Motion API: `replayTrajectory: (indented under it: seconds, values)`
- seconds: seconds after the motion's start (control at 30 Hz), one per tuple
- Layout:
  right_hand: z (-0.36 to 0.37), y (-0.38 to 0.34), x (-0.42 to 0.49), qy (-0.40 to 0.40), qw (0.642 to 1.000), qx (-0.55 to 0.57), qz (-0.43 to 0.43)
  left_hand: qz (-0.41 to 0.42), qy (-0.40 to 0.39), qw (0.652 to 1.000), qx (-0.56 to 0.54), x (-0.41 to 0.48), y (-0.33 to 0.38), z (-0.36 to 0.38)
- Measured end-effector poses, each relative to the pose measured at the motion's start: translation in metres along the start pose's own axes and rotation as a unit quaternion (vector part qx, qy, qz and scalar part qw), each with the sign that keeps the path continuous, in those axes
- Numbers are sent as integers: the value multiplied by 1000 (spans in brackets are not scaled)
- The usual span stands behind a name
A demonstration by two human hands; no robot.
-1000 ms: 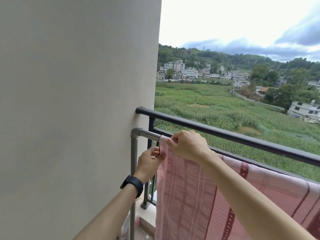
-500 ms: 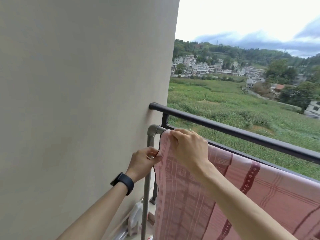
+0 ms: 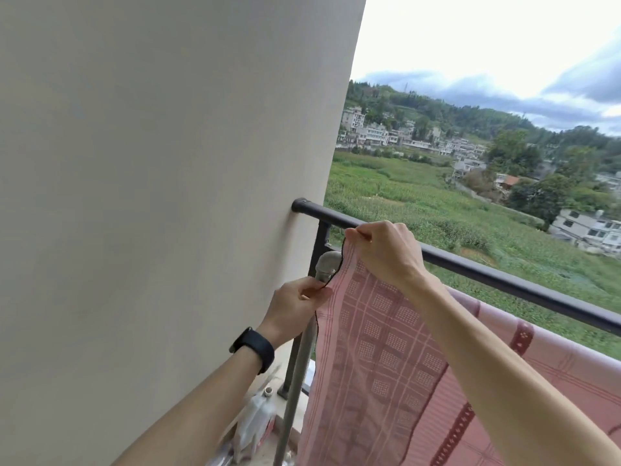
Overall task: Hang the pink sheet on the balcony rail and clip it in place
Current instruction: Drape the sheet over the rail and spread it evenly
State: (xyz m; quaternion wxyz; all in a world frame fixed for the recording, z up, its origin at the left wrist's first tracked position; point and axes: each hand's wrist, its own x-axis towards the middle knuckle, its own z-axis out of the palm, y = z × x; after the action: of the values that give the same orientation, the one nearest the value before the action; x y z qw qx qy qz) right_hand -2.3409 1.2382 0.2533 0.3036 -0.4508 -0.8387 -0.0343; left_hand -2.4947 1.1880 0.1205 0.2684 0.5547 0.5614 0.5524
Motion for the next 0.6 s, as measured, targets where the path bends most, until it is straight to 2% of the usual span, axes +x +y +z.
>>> replayTrajectory:
  seconds: [0.1,0.23,0.37,0.47,0.53,0.6]
  values:
    - [-3,-2,-9,4,999,-38,-35,3,38,999,9,-16,0,5]
    - [-40,6,-2,-97,994,-57,8,-46,25,998,-26,-26,27,10]
    - [-53,30,-40,-48,989,-140,-28,-93,-80,988,-91,-57,6,43]
    - [-61,40,-67,-53,984,-162,-48,-104,-139,983,-51,-79,-7,67]
    - [-69,40,-76,-52,983,-172,-47,-99,-112,989,8,-85,-2,69]
    - [-72,41,-87,-41,983,-174,-43,-101,-67,993,11,-93,-1,65]
